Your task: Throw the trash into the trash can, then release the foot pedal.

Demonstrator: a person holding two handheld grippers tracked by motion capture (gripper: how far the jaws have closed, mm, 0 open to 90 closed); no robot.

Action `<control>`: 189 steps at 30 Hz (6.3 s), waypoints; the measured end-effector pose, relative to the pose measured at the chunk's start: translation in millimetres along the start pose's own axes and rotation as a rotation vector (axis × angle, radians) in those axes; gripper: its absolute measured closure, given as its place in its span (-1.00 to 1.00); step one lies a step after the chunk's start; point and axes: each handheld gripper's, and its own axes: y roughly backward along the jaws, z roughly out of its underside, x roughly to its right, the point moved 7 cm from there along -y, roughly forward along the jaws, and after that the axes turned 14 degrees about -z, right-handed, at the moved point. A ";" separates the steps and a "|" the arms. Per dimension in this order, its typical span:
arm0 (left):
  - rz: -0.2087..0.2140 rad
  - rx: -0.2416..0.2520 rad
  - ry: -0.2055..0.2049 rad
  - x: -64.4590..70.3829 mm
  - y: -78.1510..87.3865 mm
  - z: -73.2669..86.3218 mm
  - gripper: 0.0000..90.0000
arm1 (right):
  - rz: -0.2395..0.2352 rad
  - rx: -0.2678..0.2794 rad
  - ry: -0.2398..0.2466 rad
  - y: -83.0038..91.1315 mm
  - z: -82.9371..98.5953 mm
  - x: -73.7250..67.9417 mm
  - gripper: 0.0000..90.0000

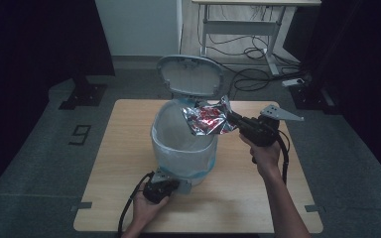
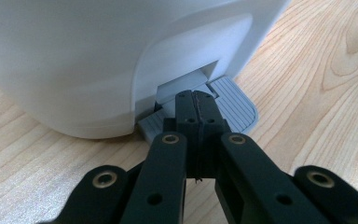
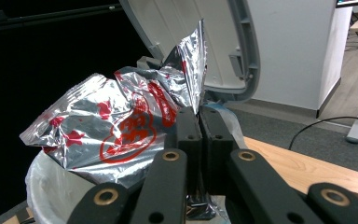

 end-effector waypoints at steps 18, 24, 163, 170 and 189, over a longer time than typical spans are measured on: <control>0.002 0.000 0.002 -0.1 0.0 0.0 1.00 | -0.001 -0.010 -0.003 -13.9 -0.9 1.1 0.95; 0.001 0.001 0.001 0.0 0.0 0.0 1.00 | -0.003 -0.015 -0.001 -17.8 -1.7 -0.2 0.95; -0.037 0.037 -0.024 1.6 21.6 -7.9 0.17 | 0.109 -0.120 -0.024 53.8 112.7 40.2 -0.02; -0.062 0.035 -0.006 -8.5 29.9 -5.1 0.05 | 0.112 -0.144 -0.051 55.8 136.2 43.4 -0.02; -0.111 0.081 0.029 -31.6 45.9 -4.6 -0.06 | 0.148 -0.204 -0.057 77.3 168.4 51.9 -0.02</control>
